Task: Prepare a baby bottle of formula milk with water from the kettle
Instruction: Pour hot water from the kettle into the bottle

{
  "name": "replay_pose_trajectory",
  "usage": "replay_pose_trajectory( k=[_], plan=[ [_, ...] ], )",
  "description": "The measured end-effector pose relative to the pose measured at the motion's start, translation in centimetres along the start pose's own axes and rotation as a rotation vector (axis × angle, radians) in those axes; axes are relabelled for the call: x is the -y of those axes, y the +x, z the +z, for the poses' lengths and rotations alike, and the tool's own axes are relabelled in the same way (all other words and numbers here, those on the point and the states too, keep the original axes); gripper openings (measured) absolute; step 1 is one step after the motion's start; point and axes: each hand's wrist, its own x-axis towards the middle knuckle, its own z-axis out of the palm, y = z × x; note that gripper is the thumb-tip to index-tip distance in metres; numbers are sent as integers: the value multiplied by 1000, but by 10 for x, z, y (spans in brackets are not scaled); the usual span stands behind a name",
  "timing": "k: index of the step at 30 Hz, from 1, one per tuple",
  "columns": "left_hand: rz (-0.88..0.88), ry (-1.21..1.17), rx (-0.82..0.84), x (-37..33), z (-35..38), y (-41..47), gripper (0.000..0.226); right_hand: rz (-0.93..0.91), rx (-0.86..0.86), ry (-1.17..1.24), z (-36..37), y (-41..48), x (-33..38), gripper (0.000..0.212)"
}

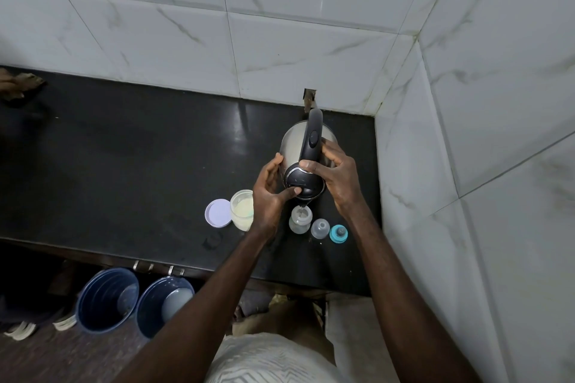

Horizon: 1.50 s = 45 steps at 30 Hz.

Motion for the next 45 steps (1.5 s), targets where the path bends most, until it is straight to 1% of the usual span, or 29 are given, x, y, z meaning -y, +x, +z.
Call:
replay_pose_trajectory(
  k=[14,33,37,45],
  plan=[
    [3,12,-4,-3,2,-1,85,-15,7,-16,0,1,-1,42],
    [5,32,-2,-4,2,-2,85,-1,-15,-61,-2,2,-6,48],
    [-3,11,1,-1,1,-1,85,-2,-23,-72,-3,2,-9,54],
    [-27,2,15,1,0,-1,89,-2,-28,-40,-2,3,-8,52]
  ],
)
